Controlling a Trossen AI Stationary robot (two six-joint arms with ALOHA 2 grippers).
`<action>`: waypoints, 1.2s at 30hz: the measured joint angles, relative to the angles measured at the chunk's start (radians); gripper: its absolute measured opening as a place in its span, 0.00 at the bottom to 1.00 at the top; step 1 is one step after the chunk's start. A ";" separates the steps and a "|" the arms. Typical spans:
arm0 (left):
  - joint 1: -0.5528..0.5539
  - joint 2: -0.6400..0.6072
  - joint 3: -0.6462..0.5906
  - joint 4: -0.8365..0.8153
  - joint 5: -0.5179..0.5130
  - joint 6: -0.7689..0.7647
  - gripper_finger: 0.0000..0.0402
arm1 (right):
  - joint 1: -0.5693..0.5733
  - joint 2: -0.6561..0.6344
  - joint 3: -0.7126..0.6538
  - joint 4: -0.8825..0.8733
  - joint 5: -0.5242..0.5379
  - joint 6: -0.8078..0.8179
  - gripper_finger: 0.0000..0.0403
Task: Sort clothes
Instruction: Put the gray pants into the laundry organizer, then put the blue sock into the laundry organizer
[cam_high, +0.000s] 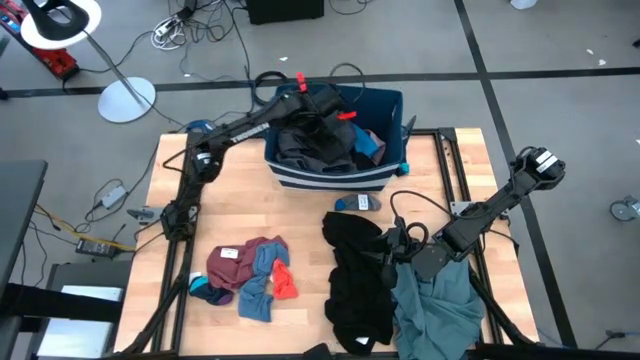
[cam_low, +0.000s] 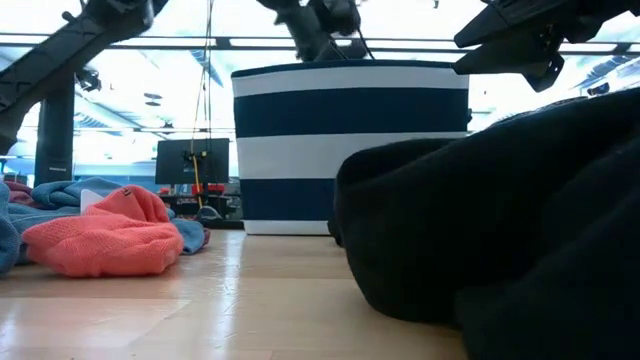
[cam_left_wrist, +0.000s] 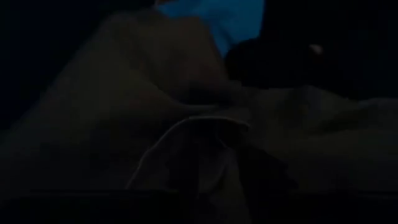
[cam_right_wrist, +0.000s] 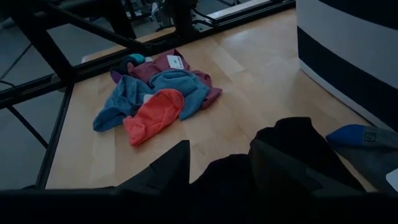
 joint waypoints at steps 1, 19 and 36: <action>-0.003 -0.019 0.000 -0.006 -0.003 -0.001 0.29 | 0.000 0.000 0.000 0.000 0.000 0.000 0.42; -0.212 -0.306 -0.001 -0.159 -0.095 -0.079 0.29 | 0.000 0.000 0.000 0.003 0.000 0.002 0.42; -0.656 -0.475 -0.221 -0.298 -0.378 -0.356 0.21 | 0.013 0.000 0.000 0.011 -0.092 0.081 0.42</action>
